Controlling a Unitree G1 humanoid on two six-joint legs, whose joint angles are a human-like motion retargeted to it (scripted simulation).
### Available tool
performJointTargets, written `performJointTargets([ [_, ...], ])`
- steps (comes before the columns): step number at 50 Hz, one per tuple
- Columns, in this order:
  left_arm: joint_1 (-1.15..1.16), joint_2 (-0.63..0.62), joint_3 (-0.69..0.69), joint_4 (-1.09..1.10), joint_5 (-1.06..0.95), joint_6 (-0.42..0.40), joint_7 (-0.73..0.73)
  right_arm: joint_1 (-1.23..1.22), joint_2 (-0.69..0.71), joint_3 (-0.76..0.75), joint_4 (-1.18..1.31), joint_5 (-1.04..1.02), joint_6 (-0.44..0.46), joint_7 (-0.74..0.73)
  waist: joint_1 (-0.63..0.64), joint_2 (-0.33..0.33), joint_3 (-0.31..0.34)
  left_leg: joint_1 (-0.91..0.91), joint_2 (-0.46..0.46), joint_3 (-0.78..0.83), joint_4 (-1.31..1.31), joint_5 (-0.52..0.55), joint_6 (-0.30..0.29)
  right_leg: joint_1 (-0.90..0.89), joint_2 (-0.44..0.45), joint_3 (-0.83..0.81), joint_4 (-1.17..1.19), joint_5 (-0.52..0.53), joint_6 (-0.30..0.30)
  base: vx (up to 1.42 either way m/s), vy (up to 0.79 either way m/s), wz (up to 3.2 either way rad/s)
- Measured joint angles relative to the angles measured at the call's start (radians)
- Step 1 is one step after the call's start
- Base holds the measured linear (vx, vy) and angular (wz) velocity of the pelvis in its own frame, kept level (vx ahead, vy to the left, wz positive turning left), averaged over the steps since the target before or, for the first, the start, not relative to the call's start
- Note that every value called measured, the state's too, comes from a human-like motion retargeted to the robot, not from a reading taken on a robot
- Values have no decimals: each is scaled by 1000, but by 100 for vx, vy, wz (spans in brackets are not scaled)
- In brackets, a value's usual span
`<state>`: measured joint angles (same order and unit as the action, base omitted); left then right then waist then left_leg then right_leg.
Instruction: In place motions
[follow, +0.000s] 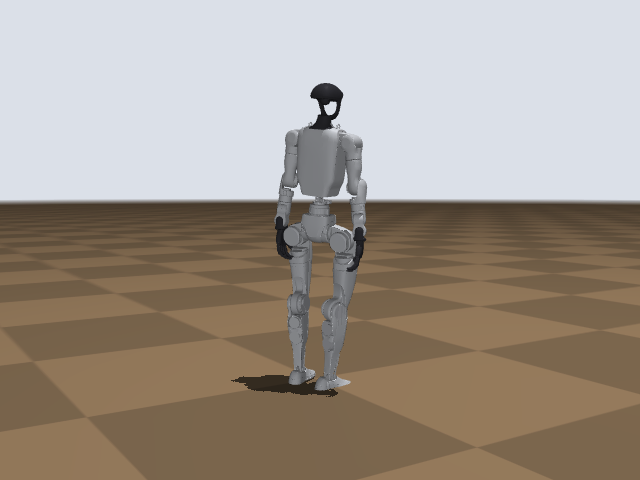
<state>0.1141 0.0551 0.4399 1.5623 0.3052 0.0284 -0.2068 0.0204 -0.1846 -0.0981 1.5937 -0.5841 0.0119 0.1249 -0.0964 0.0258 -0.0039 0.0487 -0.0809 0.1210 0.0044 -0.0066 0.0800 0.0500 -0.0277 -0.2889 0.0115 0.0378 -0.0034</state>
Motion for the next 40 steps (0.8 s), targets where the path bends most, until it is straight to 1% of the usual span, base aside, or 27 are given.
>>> performJointTargets([
  [40, -1, -2, 0, 0, -5, 2, 2, -1, 4, 9, -7, -14, -1, 10, 3, 6, -5, -12, 7, 11, 3, 4, 3, -12, 8, 13, 2, 31, -10, 0, 0, 0],
])
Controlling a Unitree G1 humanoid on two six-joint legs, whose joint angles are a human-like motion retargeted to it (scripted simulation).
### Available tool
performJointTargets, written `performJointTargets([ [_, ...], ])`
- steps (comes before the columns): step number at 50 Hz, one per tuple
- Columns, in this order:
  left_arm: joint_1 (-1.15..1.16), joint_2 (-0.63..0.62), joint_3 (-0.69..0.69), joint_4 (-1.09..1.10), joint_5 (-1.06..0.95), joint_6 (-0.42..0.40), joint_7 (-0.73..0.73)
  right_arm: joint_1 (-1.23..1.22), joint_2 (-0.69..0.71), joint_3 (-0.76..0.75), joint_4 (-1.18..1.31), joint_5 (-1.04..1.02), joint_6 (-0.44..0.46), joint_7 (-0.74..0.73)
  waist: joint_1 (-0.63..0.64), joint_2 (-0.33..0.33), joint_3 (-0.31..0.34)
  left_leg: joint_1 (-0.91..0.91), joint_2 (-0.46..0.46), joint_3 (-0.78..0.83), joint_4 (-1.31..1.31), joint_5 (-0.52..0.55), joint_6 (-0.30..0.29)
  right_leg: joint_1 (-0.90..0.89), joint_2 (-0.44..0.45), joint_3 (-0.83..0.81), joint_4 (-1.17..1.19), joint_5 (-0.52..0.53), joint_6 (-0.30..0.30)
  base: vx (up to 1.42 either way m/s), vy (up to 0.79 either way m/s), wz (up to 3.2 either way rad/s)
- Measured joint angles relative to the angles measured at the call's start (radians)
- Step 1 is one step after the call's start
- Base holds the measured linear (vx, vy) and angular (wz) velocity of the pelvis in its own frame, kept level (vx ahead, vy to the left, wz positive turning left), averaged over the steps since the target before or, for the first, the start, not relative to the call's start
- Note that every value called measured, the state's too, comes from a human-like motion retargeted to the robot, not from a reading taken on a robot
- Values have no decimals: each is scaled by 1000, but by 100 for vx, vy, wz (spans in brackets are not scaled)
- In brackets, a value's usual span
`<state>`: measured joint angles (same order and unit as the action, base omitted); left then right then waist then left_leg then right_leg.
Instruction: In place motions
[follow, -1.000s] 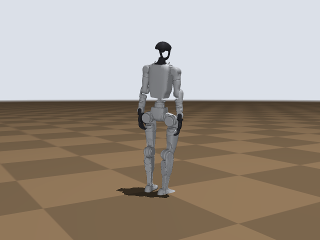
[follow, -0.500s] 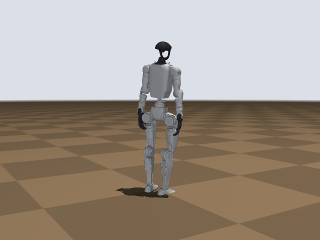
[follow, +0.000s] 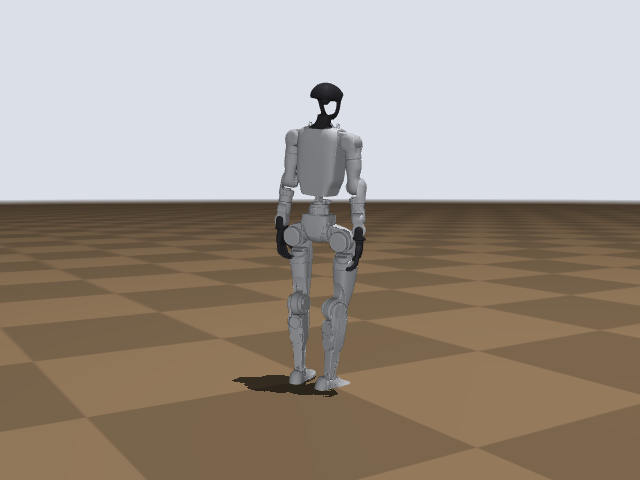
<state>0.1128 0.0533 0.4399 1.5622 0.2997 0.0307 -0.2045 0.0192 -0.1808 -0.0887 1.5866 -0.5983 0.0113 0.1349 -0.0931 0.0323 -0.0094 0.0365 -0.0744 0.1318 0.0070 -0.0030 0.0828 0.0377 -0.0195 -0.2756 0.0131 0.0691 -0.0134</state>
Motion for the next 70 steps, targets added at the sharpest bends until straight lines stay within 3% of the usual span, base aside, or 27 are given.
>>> performJointTargets([
  [70, 5, -1, -6, -1, -11, 1, 2, -1, -5, 6, -2, -18, -3, 8, 1, 4, -1, -1, 6, 5, 3, -7, -2, 1, 0, 0, 0, 31, -1, 0, 0, 0],
])
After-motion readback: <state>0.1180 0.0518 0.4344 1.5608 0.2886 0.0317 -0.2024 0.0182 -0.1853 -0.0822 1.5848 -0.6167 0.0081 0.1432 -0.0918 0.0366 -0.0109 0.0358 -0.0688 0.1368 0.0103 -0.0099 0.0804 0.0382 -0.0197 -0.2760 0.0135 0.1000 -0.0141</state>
